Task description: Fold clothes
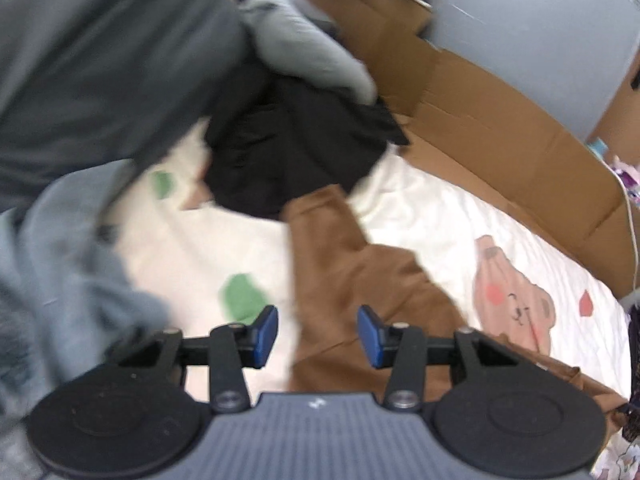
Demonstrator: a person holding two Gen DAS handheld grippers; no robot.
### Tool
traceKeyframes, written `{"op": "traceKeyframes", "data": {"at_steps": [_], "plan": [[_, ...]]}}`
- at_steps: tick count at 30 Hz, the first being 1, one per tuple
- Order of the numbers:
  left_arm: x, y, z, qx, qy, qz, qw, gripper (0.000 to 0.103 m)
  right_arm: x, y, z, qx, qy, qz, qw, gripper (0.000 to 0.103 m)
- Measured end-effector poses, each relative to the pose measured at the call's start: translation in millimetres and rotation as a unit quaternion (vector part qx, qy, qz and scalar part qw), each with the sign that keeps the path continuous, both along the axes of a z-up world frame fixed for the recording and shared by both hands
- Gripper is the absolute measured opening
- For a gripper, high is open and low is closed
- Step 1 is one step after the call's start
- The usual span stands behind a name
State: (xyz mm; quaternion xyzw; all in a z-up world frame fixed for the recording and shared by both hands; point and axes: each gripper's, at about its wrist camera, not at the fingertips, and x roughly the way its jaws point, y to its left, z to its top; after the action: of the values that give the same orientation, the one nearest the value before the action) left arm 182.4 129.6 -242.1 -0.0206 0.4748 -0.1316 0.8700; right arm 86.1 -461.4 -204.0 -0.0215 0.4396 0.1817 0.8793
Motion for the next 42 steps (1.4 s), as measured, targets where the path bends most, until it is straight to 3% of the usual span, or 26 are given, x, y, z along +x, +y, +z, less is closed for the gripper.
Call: {"op": "traceKeyframes", "data": {"at_steps": [6,13,21,24,26,29,30,31,32,33,42], "plan": [[26.3,-59.3,-26.3,0.007,0.006,-0.048,0.9988,0.047,0.8,1.2,-1.1,-0.005,0.003,0.004,1.000,0.008],[49.4,-94.7,-39.1,0.015,0.004,-0.072,0.9973,0.051,1.9,5.7,-1.3,-0.013,0.002,0.008,1.000,0.008],[59.3,-101.2,-63.6,0.000,0.008,-0.071,0.9974,0.054,2.1,8.4,-1.0,-0.037,0.007,0.024,0.999,0.008],[56.6,-101.8,-79.1,-0.009,0.015,-0.080,0.9967,0.062,3.1,11.6,-2.0,-0.048,0.010,0.032,0.998,0.008],[55.5,-100.9,-89.8,-0.013,0.020,-0.079,0.9966,0.063,4.1,13.2,-3.2,-0.053,0.012,0.034,0.998,0.008],[56.6,-97.3,-102.0,-0.021,0.023,-0.078,0.9965,0.056,6.0,15.6,-4.9,-0.054,0.017,0.032,0.998,0.008],[57.1,-96.3,-104.7,-0.023,0.024,-0.082,0.9961,0.045,6.8,16.5,-5.5,-0.055,0.018,0.031,0.998,0.008],[57.5,-95.4,-107.0,-0.023,0.027,-0.087,0.9956,0.024,7.4,17.3,-5.9,-0.055,0.019,0.031,0.998,0.008],[57.8,-94.4,-109.3,-0.024,0.030,-0.091,0.9951,0.013,7.8,18.2,-6.1,-0.056,0.019,0.031,0.998,0.008],[57.9,-93.3,-111.0,-0.024,0.031,-0.095,0.9946,0.009,8.1,18.7,-6.1,-0.057,0.020,0.031,0.998,0.008],[36.4,-61.5,-96.5,-0.025,0.013,-0.099,0.9947,0.007,6.8,18.8,-7.1,-0.061,0.022,0.028,0.997,0.008]]}}
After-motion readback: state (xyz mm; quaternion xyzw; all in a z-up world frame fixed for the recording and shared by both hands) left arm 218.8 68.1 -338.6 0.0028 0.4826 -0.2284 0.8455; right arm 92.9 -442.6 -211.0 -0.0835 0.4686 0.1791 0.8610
